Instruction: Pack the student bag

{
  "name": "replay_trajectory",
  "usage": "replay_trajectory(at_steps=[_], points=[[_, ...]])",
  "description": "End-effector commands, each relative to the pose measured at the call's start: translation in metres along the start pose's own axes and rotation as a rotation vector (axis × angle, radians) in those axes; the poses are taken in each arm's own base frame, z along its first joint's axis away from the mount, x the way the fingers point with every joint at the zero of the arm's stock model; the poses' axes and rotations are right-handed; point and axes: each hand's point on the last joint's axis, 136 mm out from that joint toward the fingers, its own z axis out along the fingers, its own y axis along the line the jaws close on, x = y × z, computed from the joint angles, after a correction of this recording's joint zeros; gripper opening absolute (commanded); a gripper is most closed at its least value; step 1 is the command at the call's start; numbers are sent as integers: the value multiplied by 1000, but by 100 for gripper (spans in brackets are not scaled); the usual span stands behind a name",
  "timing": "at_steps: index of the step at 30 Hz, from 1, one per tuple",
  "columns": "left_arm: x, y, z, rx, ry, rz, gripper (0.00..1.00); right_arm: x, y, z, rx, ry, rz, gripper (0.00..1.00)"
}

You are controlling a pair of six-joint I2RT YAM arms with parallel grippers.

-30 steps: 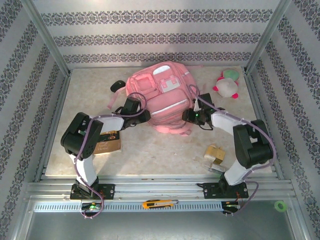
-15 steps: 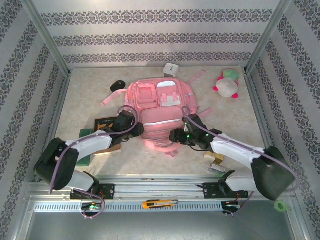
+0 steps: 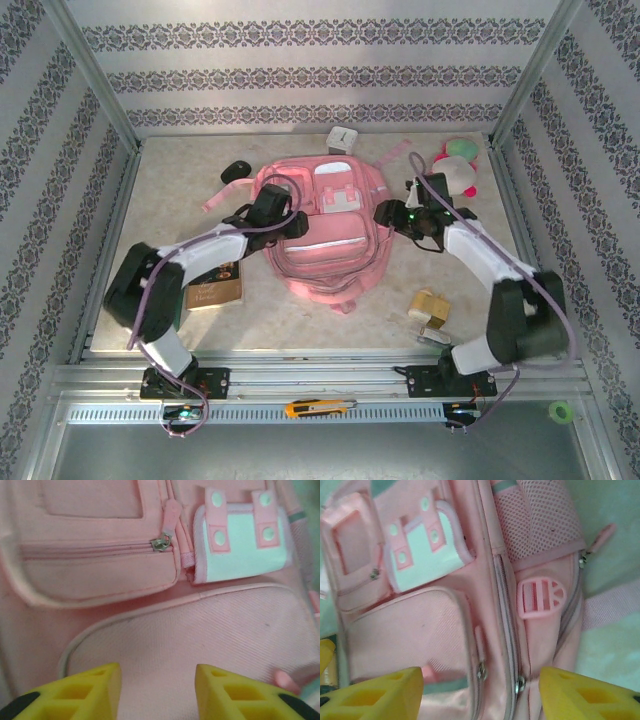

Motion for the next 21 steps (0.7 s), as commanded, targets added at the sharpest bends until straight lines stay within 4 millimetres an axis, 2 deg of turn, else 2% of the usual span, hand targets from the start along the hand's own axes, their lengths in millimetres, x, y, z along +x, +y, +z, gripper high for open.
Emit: replay_trajectory(at_steps=[1, 3, 6, 10, 14, 17, 19, 21], points=[[11, 13, 23, -29, 71, 45, 39, -6, 1, 28, -27, 40, -54, 58], [26, 25, 31, -64, 98, 29, 38, 2, -5, 48, -16, 68, -39, 54], [50, 43, 31, -100, 126, 1, 37, 26, -2, 65, -29, 118, -47, 52], [80, 64, 17, -147, 172, -32, 37, 62, 10, 72, -47, 157, -50, 51], [101, 79, -6, -171, 180, -63, 37, 97, 30, 66, -72, 158, -40, 51], [94, 79, -24, -173, 148, -19, 41, 107, 38, 55, -74, 137, -45, 51], [73, 70, -41, -169, 82, 62, 48, 100, 46, 39, -94, 100, -51, 51], [42, 57, -63, -155, -14, 176, 55, 84, 55, 12, -95, 33, -88, 54]])
